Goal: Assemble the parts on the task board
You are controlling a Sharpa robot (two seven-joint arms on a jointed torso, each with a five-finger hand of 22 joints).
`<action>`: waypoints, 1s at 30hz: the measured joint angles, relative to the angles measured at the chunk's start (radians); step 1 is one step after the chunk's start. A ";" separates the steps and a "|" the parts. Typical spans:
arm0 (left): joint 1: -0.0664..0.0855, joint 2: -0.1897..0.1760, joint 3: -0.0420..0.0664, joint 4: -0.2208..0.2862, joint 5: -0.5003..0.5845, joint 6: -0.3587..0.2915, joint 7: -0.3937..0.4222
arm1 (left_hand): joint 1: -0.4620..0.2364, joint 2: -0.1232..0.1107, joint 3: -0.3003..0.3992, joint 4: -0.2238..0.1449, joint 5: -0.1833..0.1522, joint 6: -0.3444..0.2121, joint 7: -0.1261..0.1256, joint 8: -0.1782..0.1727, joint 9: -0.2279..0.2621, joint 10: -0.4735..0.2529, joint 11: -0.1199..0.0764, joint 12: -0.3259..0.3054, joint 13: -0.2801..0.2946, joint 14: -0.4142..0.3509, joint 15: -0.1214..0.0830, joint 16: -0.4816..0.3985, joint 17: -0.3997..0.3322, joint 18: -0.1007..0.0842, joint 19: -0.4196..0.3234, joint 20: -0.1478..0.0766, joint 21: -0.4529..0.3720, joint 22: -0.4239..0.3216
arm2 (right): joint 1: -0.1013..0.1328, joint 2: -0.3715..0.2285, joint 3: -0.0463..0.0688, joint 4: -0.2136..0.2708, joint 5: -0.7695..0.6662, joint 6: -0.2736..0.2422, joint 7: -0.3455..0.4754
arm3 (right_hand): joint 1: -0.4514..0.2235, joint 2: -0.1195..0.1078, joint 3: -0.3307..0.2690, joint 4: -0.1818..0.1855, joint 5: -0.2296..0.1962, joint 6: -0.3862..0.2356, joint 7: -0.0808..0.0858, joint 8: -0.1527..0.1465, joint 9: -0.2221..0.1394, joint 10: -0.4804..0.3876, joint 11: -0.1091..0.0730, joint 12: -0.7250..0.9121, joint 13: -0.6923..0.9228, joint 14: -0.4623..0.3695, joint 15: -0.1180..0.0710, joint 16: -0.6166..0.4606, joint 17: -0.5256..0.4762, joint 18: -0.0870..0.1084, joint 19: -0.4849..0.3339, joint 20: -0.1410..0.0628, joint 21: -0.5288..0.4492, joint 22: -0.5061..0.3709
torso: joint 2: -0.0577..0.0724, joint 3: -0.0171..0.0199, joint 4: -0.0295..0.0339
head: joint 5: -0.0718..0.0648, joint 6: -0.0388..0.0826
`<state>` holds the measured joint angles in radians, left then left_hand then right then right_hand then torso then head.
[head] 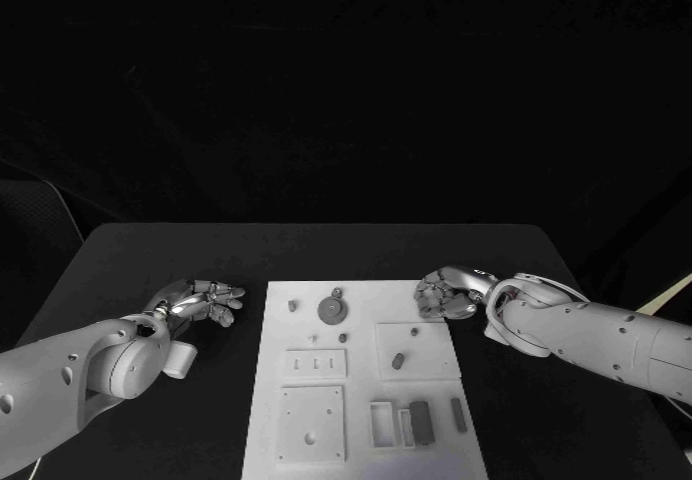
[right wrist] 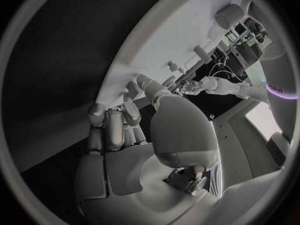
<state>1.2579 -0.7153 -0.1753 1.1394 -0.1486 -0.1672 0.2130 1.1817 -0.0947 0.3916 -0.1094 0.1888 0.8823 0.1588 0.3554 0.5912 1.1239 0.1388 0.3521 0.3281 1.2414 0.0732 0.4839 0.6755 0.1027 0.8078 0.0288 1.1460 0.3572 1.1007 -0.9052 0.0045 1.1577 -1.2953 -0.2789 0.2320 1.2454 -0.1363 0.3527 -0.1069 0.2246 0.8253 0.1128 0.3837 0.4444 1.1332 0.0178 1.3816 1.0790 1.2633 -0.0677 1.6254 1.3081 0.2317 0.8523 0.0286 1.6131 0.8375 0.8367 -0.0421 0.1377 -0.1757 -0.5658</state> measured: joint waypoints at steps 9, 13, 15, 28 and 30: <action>0.000 0.000 0.000 0.000 0.000 0.000 0.000 | 0.000 0.000 0.000 0.000 0.000 0.000 0.000 0.000 0.000 0.000 0.000 0.000 0.000 0.000 0.000 -0.004 0.000 0.000 0.000 0.000 0.000 0.000 | 0.000 -0.002 -0.001 0.000 0.000 -0.002 0.003 | 0.015 0.015 0.020 -0.005 0.000 0.030 -0.002 0.008 0.004 0.004 -0.004 0.009 0.001 0.019 -0.001 0.013 0.000 0.000 0.004 -0.003 0.009 0.002 | 0.000 -0.0005 0.0007 | 0.001 -0.001; 0.000 0.000 0.000 0.000 0.000 0.000 0.000 | 0.000 0.000 0.000 0.000 0.000 0.000 0.000 0.000 0.000 0.000 0.000 0.000 0.000 0.000 0.000 -0.004 0.000 0.000 0.000 0.000 0.000 0.000 | -0.001 -0.001 -0.001 0.000 0.000 -0.002 0.004 | 0.016 0.016 0.023 -0.008 0.000 0.030 -0.002 0.008 0.004 0.004 -0.004 0.009 0.001 0.020 -0.002 0.013 0.000 0.000 0.004 -0.004 0.009 0.002 | 0.000 -0.0004 0.0002 | 0.001 -0.001; 0.000 0.000 0.000 0.000 0.000 0.000 0.000 | 0.000 0.000 0.000 0.000 0.000 0.000 0.000 0.000 0.000 0.000 0.000 0.000 0.000 0.000 0.000 -0.004 0.001 0.000 0.000 0.000 0.000 0.000 | -0.001 -0.001 -0.001 0.000 0.000 -0.002 0.005 | 0.016 0.016 0.023 -0.008 0.000 0.030 -0.002 0.008 0.004 0.004 -0.004 0.009 0.001 0.020 -0.002 0.013 0.000 0.000 0.004 -0.004 0.009 0.002 | 0.000 -0.0005 0.0001 | 0.001 -0.001; 0.000 0.000 0.000 0.001 0.000 0.000 0.000 | 0.000 0.000 0.000 0.000 0.000 0.000 0.000 0.000 0.000 0.000 0.000 0.000 0.000 0.000 0.000 -0.004 0.001 0.000 0.000 0.000 0.000 0.000 | -0.003 -0.001 -0.002 0.002 0.011 -0.013 0.008 | 0.014 0.028 0.037 -0.005 0.000 0.058 -0.005 0.021 0.008 0.013 -0.009 0.016 0.002 0.059 -0.006 0.027 0.000 0.000 0.004 -0.004 0.015 0.005 | 0.000 -0.0004 -0.0001 | 0.000 -0.002; 0.000 0.000 0.000 0.001 0.000 0.000 0.000 | 0.000 0.000 0.000 0.000 0.000 0.000 0.000 0.000 0.000 0.000 0.000 0.000 0.000 0.000 0.000 -0.004 0.001 0.000 0.000 0.000 0.000 0.000 | -0.003 -0.001 -0.003 0.003 0.014 -0.016 0.008 | 0.016 0.032 0.042 -0.005 0.000 0.070 -0.009 0.029 0.011 0.019 -0.014 0.023 0.002 0.087 -0.008 0.027 0.000 0.000 0.014 -0.004 0.025 0.007 | 0.000 -0.0004 -0.0001 | 0.000 -0.002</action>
<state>1.2577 -0.7153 -0.1752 1.1403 -0.1486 -0.1670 0.2129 1.1817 -0.0947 0.3916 -0.1094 0.1888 0.8823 0.1588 0.3553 0.5912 1.1239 0.1389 0.3521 0.3281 1.2414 0.0731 0.4800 0.6761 0.1031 0.8078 0.0288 1.1460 0.3574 1.0973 -0.9057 0.0019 1.1603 -1.2809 -0.2952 0.2400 1.2610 -0.1048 0.3952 -0.1120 0.2245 0.8956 0.1034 0.4129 0.4553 1.1519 0.0042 1.4044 1.0815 1.3503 -0.0754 1.6529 1.3077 0.2316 0.8668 0.0249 1.6377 0.8445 0.8370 -0.0425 0.1376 -0.1757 -0.5677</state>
